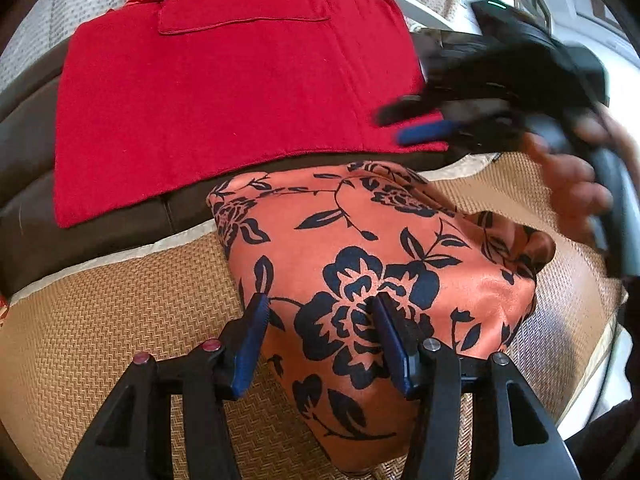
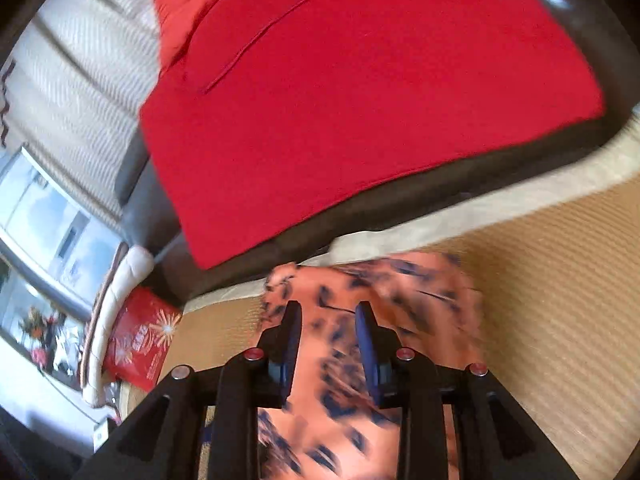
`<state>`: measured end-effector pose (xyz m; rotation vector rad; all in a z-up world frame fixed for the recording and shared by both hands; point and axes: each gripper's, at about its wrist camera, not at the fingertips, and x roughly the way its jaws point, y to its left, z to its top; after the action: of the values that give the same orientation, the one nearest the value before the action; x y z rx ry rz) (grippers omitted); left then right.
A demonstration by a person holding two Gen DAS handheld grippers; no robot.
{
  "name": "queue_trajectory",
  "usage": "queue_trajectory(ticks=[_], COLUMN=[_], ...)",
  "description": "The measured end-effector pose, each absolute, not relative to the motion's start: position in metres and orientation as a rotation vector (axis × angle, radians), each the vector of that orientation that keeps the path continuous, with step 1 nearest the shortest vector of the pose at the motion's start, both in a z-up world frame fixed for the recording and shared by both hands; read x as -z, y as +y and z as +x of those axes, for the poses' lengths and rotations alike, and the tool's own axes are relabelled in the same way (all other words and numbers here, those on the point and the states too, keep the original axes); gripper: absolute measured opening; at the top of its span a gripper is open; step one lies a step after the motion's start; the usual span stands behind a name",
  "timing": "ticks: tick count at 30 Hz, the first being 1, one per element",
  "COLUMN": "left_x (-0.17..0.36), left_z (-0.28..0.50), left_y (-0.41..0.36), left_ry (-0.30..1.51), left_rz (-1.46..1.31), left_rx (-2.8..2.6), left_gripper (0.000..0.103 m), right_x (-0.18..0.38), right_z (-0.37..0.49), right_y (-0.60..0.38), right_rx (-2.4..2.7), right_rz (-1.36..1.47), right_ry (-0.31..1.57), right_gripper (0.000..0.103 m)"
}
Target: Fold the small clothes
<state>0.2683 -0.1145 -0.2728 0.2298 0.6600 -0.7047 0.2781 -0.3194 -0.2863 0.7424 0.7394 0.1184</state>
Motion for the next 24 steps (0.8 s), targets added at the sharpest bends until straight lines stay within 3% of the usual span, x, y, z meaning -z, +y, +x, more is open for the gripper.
queue_trajectory(ticks=[2,6,13,19,24], left_x=[0.275,0.285,0.282,0.266,0.286], left_z=[0.268,0.279,0.285,0.274,0.272], left_y=[-0.118,-0.124,-0.120,-0.106,-0.117], left_ry=[0.659,0.712,0.747,0.662,0.715], left_rz=[0.248,0.281,0.250,0.243,0.315], left_rx=[0.713,0.737,0.753,0.678,0.644], left_gripper=[0.055,0.056,0.057,0.058,0.059], right_x=[0.294,0.365,0.340,0.318,0.357], right_z=[0.301,0.334,0.277,0.196,0.178], right_y=[-0.304,-0.298,-0.329,-0.330,-0.313], right_rx=[-0.099,0.022,-0.001,0.028,0.121], right_rz=[0.716,0.774,0.845,0.779,0.667], right_ry=[0.784,1.040,0.956,0.893,0.963], right_gripper=[0.031,0.029,0.030,0.031,0.031])
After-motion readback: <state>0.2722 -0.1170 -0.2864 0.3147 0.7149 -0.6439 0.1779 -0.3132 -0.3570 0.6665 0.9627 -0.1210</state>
